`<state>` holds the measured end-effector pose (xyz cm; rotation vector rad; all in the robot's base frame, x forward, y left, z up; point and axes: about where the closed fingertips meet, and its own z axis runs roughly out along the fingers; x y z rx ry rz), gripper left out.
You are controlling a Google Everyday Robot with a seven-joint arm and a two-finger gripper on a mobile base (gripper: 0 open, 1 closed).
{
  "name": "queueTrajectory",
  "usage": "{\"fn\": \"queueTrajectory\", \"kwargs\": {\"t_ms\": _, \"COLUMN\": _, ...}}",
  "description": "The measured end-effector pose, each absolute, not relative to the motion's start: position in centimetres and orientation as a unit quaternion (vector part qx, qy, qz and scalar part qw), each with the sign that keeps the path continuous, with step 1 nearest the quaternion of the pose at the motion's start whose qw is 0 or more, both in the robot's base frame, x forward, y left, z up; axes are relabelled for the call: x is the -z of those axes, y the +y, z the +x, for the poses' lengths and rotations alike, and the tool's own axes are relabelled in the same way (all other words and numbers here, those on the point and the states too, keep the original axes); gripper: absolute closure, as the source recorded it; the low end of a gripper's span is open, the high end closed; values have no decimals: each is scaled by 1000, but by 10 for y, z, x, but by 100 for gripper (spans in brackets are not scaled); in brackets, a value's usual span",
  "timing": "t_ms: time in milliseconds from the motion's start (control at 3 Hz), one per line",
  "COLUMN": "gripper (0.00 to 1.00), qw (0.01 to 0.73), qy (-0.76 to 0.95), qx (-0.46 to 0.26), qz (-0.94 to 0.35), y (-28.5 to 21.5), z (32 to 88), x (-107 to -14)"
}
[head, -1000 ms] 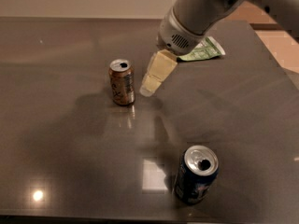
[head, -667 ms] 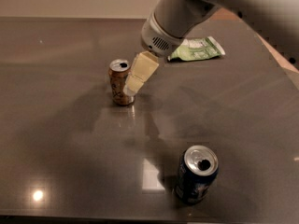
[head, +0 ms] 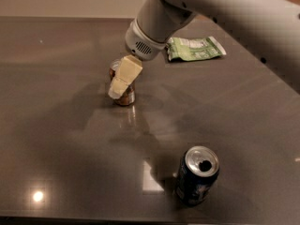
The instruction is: Move orange can near green jalapeno chip bag
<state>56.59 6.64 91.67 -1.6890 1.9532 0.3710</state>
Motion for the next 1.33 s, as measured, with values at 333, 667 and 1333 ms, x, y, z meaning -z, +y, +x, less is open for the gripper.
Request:
{"fn": "queueTrajectory", "kwargs": {"t_ms": 333, "gripper": 18, "qw": 256, "qy": 721, "qx": -137, "qz": -629, "y": 72, "z": 566, "x": -909}}
{"fn": "queueTrajectory", "kwargs": {"t_ms": 667, "gripper": 41, "qw": 252, "qy": 720, "qx": -136, "qz": -632, "y": 75, "z": 569, "x": -905}}
{"fn": "queueTrajectory", "kwargs": {"t_ms": 1333, "gripper": 87, "qw": 256, "qy": 733, "qx": -126, "qz": -618, "y": 53, "z": 587, "x": -922}}
